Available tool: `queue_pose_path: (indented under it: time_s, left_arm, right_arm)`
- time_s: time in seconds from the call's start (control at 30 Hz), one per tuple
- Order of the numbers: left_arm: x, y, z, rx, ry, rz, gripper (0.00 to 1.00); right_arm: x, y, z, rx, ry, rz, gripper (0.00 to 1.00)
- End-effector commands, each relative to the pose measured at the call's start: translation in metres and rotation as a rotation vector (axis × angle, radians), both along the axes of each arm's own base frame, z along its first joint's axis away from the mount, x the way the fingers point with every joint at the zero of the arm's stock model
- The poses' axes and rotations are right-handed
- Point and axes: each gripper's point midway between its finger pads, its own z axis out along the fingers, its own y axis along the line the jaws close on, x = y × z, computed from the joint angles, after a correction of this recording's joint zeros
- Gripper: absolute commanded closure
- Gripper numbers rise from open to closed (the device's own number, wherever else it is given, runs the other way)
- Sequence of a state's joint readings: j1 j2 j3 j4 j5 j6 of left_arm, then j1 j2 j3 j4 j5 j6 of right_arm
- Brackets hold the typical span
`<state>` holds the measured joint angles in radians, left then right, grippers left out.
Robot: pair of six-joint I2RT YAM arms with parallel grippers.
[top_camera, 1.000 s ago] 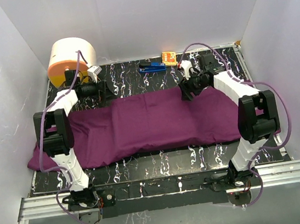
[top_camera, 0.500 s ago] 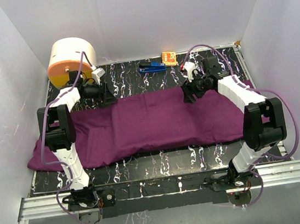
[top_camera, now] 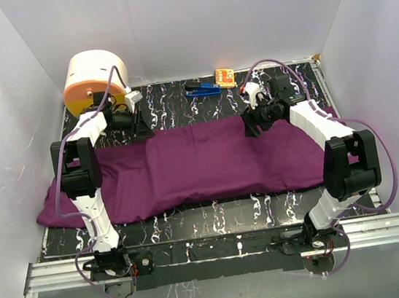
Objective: Open and lay out the surgical kit
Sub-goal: Open the surgical kit at the center of the board.
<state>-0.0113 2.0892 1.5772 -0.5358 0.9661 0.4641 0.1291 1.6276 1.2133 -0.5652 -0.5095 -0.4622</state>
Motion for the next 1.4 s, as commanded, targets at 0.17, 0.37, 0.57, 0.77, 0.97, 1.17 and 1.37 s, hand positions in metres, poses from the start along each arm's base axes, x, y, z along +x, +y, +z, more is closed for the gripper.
queue_pose_path:
  time_s: [0.17,0.37,0.57,0.77,0.97,1.17,1.37]
  left_arm:
    - [0.003,-0.009,0.046,-0.032,-0.11,-0.064,0.88]
    - [-0.002,-0.013,0.064,-0.019,-0.16,-0.089,0.94]
    - [-0.005,-0.015,0.086,-0.014,-0.247,-0.092,0.94]
    - [-0.016,-0.021,0.102,0.001,-0.306,-0.129,1.0]
    - [-0.023,-0.016,0.103,0.069,-0.347,-0.102,0.98]
    - [0.018,0.015,0.086,0.232,-0.337,0.23,0.64]
    - [-0.006,0.01,0.07,0.229,-0.248,0.299,0.28]
  right_arm:
    - [0.012,0.0,0.015,0.009,-0.063,-0.013,0.37]
    - [0.014,-0.001,0.019,0.004,-0.072,-0.015,0.37]
    - [0.016,0.0,0.02,0.003,-0.072,-0.011,0.37]
    - [0.015,0.001,0.02,0.003,-0.068,-0.011,0.37]
    - [0.016,0.002,0.022,0.009,-0.065,-0.019,0.36]
    - [0.011,0.009,0.007,0.035,-0.011,-0.104,0.37]
    - [-0.002,0.012,-0.019,0.055,0.032,-0.171,0.36]
